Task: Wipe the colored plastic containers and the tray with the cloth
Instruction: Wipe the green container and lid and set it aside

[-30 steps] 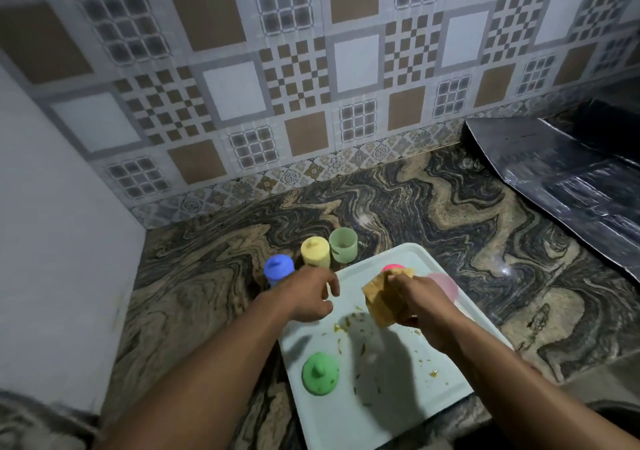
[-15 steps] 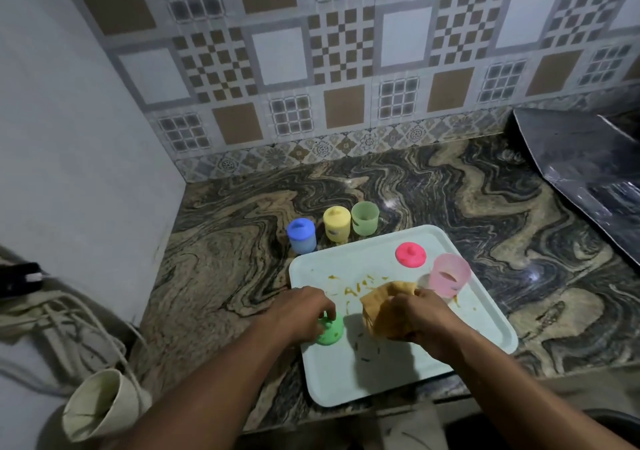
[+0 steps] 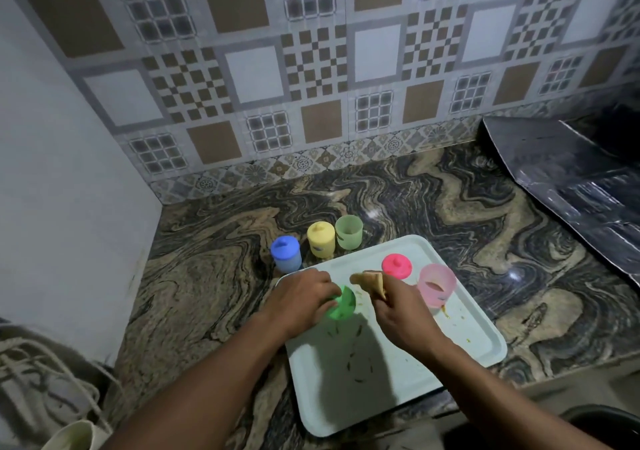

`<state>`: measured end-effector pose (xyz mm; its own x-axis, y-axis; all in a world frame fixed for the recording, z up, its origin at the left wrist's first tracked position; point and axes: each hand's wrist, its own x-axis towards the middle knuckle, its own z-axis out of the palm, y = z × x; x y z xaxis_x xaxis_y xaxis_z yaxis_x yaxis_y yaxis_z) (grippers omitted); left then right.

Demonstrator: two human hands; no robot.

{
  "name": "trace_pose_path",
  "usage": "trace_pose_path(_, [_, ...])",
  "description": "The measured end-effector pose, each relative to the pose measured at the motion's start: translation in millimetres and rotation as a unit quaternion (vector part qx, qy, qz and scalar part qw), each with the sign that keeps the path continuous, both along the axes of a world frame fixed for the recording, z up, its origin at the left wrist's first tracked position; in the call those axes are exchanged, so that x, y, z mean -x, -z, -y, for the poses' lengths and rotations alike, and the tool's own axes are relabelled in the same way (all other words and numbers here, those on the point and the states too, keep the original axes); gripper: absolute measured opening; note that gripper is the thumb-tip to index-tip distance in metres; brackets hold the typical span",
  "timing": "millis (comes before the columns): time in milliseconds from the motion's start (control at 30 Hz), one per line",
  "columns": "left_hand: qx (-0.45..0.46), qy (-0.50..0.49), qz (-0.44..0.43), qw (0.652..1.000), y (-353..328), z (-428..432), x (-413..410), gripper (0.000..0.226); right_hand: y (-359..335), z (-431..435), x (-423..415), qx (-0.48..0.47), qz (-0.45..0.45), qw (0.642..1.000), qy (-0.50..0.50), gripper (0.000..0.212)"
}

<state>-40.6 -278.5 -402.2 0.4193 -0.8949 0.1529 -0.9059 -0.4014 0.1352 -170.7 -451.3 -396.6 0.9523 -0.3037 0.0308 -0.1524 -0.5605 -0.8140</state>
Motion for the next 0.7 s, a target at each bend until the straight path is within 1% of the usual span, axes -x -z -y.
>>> trace_pose_path(100, [0.097,0.029,0.033,0.994,-12.7,16.0,-13.9,0.017,-0.1,-5.2,-12.3,0.13,0.091,0.987,-0.022,0.051])
trace_pose_path(167, [0.128,0.036,0.05,0.99,-18.8,22.6,-23.9,0.015,1.2,-6.5,-15.4,0.177,0.131,0.975,-0.016,0.054])
trace_pose_path(233, [0.15,0.032,0.065,0.986,-18.9,24.1,-35.5,0.012,3.1,-2.9,-18.6,0.22,0.135,0.966,-0.026,0.057])
trace_pose_path(300, [0.169,0.008,0.061,0.984,-17.0,22.0,-47.7,0.014,2.2,4.2,-19.3,0.258,0.105,0.957,-0.079,0.053])
trace_pose_path(333, [0.182,-0.009,0.052,0.982,-16.9,20.7,-53.3,0.021,1.1,6.4,-17.5,0.241,0.084,0.961,-0.105,0.05])
trace_pose_path(367, [0.193,-0.021,0.043,0.98,-18.9,22.0,-60.4,0.027,-3.9,6.5,-17.0,0.186,0.078,0.973,-0.111,0.048])
trace_pose_path(400, [0.198,-0.029,0.039,0.979,-21.9,24.0,-65.9,0.03,-9.7,5.8,-18.0,0.093,0.08,0.99,-0.072,0.047])
trace_pose_path(433, [0.199,-0.031,0.04,0.979,-26.4,26.7,-69.6,0.031,-14.8,5.9,-21.4,-0.024,0.09,0.996,-0.003,0.046])
trace_pose_path(467, [0.199,-0.025,0.044,0.979,-30.4,30.1,-72.5,0.029,-18.0,8.0,-27.3,-0.127,0.1,0.984,0.079,0.047])
trace_pose_path(500, [0.203,-0.015,0.049,0.978,-33.1,33.7,-74.1,0.026,-19.4,11.6,-34.0,-0.211,0.103,0.961,0.146,0.045])
trace_pose_path(533, [0.207,-0.005,0.055,0.977,-34.5,37.4,-75.5,0.022,-19.0,16.8,-42.8,-0.259,0.098,0.945,0.175,0.038])
trace_pose_path(567, [0.211,0.004,0.058,0.976,-35.6,41.7,-75.9,0.019,-18.9,20.3,-51.0,-0.296,0.085,0.934,0.18,0.029])
trace_pose_path(600, [0.214,0.01,0.06,0.975,-36.1,46.2,-75.5,0.017,-21.3,20.3,-58.1,-0.338,0.07,0.922,0.174,0.026])
trace_pose_path(633, [0.218,0.015,0.061,0.974,-36.3,51.4,-75.1,0.015,-24.4,19.1,-65.3,-0.394,0.06,0.9,0.174,0.033])
trace_pose_path(700, [0.234,0.019,0.069,0.97,-37.3,61.7,-72.9,0.011,-28.1,15.2,-79.6,-0.5,0.065,0.842,0.191,0.054])
